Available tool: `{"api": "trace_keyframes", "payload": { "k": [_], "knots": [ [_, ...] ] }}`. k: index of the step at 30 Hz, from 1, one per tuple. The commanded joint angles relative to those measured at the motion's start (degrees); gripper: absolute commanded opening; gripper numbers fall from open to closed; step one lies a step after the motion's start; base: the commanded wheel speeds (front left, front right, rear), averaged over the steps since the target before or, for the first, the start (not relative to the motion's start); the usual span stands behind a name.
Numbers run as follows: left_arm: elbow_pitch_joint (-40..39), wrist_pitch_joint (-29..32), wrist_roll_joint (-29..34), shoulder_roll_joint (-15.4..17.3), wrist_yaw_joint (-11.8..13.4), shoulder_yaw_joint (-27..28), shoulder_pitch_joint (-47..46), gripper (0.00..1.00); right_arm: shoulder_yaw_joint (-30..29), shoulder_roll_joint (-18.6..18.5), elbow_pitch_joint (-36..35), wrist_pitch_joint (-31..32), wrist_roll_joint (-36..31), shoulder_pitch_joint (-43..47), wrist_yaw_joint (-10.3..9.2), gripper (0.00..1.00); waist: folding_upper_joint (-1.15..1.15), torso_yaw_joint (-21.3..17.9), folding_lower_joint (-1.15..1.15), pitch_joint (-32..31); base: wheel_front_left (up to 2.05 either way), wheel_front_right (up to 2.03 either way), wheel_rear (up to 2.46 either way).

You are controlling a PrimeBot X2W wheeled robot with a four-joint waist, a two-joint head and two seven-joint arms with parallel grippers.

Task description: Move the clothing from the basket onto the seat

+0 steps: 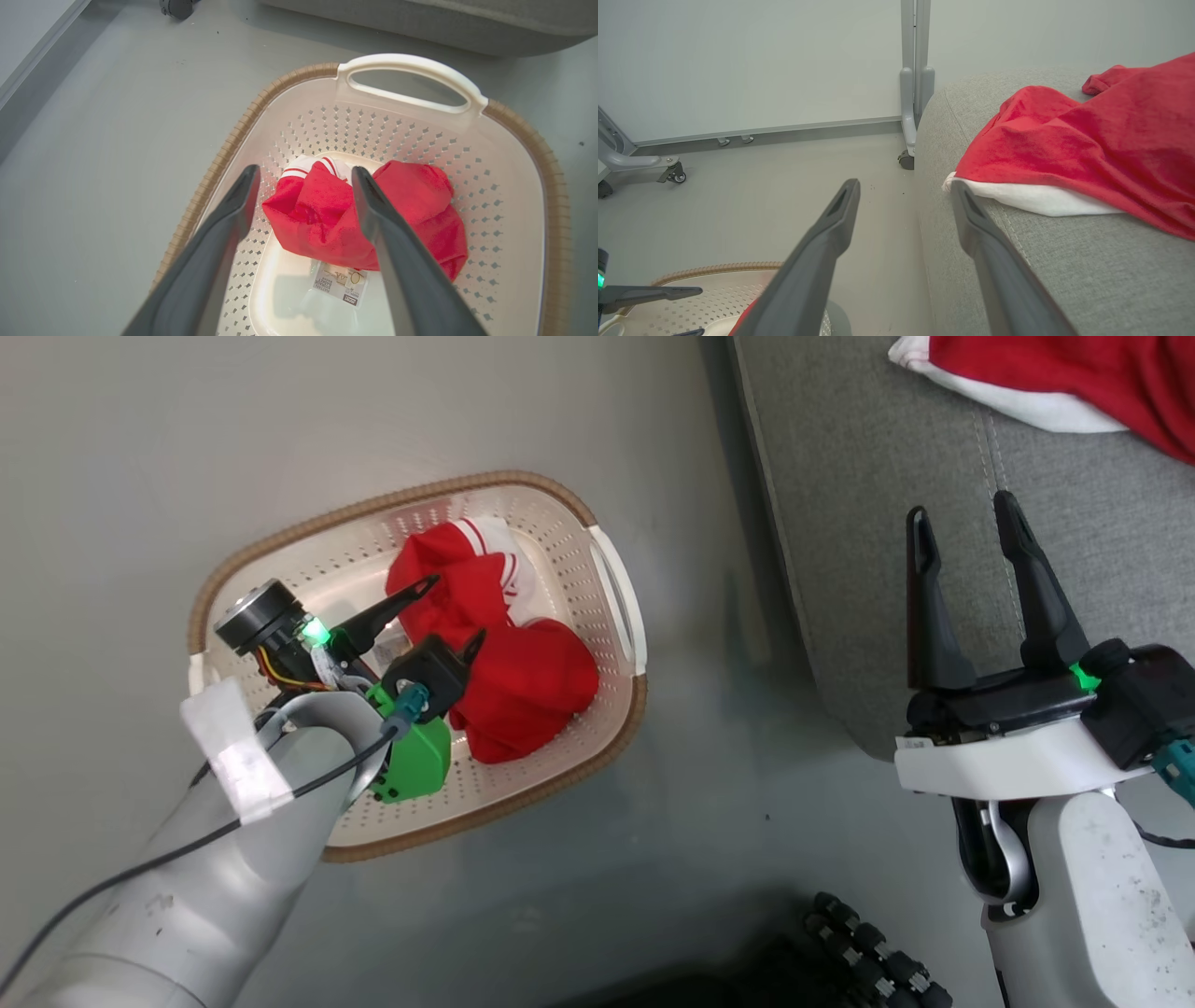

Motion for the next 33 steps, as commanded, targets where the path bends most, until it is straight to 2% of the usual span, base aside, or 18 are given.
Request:
{"api": "trace_keyframes", "payload": {
  "k": [1, 9, 13, 23, 28, 33],
  "knots": [
    [2.4, 0.0, 0.8, 1.0, -0.1, -3.0, -2.6, 1.00, 0.0, 0.4, -0.7, -0.2, -0.1, -1.3, -0.08, 1.00, 0.00, -2.6, -0.01, 4.1, 0.00, 0.00, 0.00],
    [17.6, 0.0, -1.6, -1.0, -0.1, -22.3, -12.8, 1.00, 2.5, 0.6, -2.0, -0.2, 0.3, -2.3, -0.09, 1.00, 0.00, -4.0, -0.01, 9.0, 0.00, 0.00, 0.00],
    [20.9, 0.0, 0.5, -0.9, -0.1, -27.4, -17.0, 1.00, 3.4, 0.8, -1.9, -0.2, 0.6, -3.0, -0.09, 1.00, 0.00, -4.6, -0.01, 10.8, 0.00, 0.00, 0.00],
    [27.0, 0.3, 11.5, -2.1, -0.1, -28.4, -19.2, 1.00, 5.0, 0.9, -1.4, -0.2, 1.1, -4.2, -0.09, 1.00, 0.00, -5.9, -0.01, 12.9, 0.00, 0.00, 0.00],
    [27.4, 2.2, 14.2, -1.4, -0.1, -28.4, -20.6, 1.00, 5.8, 0.9, -1.4, -0.2, 1.7, -4.5, -0.09, 1.00, 0.00, -6.4, -0.01, 14.5, 0.00, 0.00, 0.00],
    [27.3, 4.7, 13.2, -1.5, -0.1, -28.4, -20.5, 1.00, 6.9, 0.9, -1.8, -0.2, 2.6, -5.2, -0.09, 1.00, 0.00, -7.3, -0.01, 15.9, 0.00, 0.00, 0.00]
  ]
}}
